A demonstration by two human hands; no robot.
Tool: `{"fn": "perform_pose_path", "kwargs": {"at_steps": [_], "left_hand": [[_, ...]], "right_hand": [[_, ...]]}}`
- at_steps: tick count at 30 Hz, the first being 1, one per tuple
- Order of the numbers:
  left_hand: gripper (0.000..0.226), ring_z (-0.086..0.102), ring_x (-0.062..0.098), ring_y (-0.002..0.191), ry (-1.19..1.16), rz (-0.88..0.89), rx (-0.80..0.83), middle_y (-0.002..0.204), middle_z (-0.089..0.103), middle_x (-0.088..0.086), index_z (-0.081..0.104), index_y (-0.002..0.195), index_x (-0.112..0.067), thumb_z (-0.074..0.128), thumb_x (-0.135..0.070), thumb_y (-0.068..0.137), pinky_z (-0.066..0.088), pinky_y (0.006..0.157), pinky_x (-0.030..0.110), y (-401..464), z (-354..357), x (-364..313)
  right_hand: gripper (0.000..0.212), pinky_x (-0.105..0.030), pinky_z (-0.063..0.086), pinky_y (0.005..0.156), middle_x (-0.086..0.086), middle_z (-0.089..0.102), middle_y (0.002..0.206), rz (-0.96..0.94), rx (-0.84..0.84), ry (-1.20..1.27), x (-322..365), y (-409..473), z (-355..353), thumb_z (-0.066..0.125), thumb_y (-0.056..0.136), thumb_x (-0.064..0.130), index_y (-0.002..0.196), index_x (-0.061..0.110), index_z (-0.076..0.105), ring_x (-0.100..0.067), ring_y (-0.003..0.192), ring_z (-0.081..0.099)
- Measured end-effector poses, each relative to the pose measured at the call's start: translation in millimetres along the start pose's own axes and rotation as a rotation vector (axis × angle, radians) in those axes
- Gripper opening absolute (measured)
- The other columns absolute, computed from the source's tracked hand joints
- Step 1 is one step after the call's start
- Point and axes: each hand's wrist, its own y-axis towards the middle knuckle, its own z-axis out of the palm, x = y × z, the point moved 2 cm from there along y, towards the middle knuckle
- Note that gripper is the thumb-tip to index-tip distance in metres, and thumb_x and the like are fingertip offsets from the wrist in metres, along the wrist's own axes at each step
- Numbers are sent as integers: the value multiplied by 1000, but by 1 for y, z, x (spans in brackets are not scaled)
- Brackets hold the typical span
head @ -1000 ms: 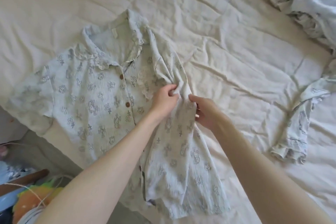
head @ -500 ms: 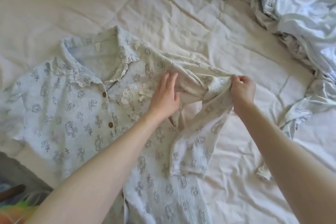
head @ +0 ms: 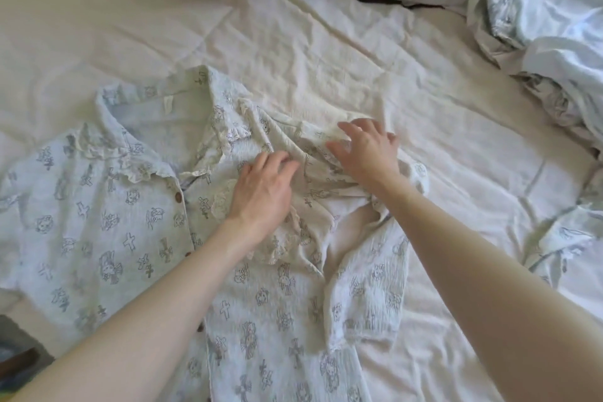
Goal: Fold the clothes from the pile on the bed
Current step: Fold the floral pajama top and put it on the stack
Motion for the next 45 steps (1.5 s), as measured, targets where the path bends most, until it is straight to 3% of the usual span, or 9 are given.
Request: {"fn": "perform_pose_path", "kwargs": {"at_steps": [8,11,15,18,24,30,37,41,45], "left_hand": [[55,1,28,146,81,-13,107,158,13,5,21,149,-22,36,-8,98,2,117,46,37,-4,35],[54,5,31,145,84,-18,88,157,14,7,22,148,-27,38,-13,98,8,115,52,43,-5,35],[53,9,29,143,124,-56,114,157,11,6,22,147,-31,40,-21,98,13,112,52,48,-3,37],[57,6,31,143,138,-116,191,158,2,6,18,148,-30,40,-19,98,12,112,51,51,-1,41],[55,-4,29,146,-19,-89,11,159,-1,5,12,151,-28,34,-22,101,-3,116,53,26,9,10],[52,-10,24,145,-80,101,155,158,-7,2,5,149,-29,22,-36,100,-9,117,43,-18,57,-47],[49,-4,21,146,-289,-34,462,159,2,-1,22,148,-31,28,-42,101,-7,116,47,7,54,-53],[64,35,8,132,-1030,-372,466,145,41,-7,44,139,-23,31,-63,90,21,108,30,-7,5,-66],[66,65,16,92,-1325,-543,472,102,68,2,60,115,-9,59,-61,74,48,90,35,-47,-27,-58]], "right_hand": [[25,-40,35,90,-4,61,111,-75,-118,94,36,26,16,49,94,25,107,16,69,-25,110,48],[20,-34,48,70,-11,69,94,309,-120,615,25,45,2,47,90,17,91,12,66,-21,77,61],[14,-38,57,75,-10,70,89,607,-65,920,10,68,-9,54,89,13,81,11,66,-23,82,66],[22,-34,49,64,-9,67,85,520,-89,806,13,68,-2,47,92,13,91,7,68,-18,72,56],[39,-49,20,110,-5,47,138,146,-258,168,5,-25,6,55,92,31,128,16,54,-26,131,37],[85,-51,17,111,-8,20,156,486,-87,114,-46,-124,23,66,82,44,149,17,22,-27,142,17],[18,-26,31,52,3,54,65,834,-224,781,-101,-124,-8,49,83,6,78,16,63,-17,66,47],[39,-15,27,42,17,42,44,516,-308,764,-47,-138,-43,58,85,10,55,25,38,0,45,38],[10,-10,49,66,12,68,86,62,176,792,30,-180,-32,58,93,16,90,21,67,4,79,61]]}}
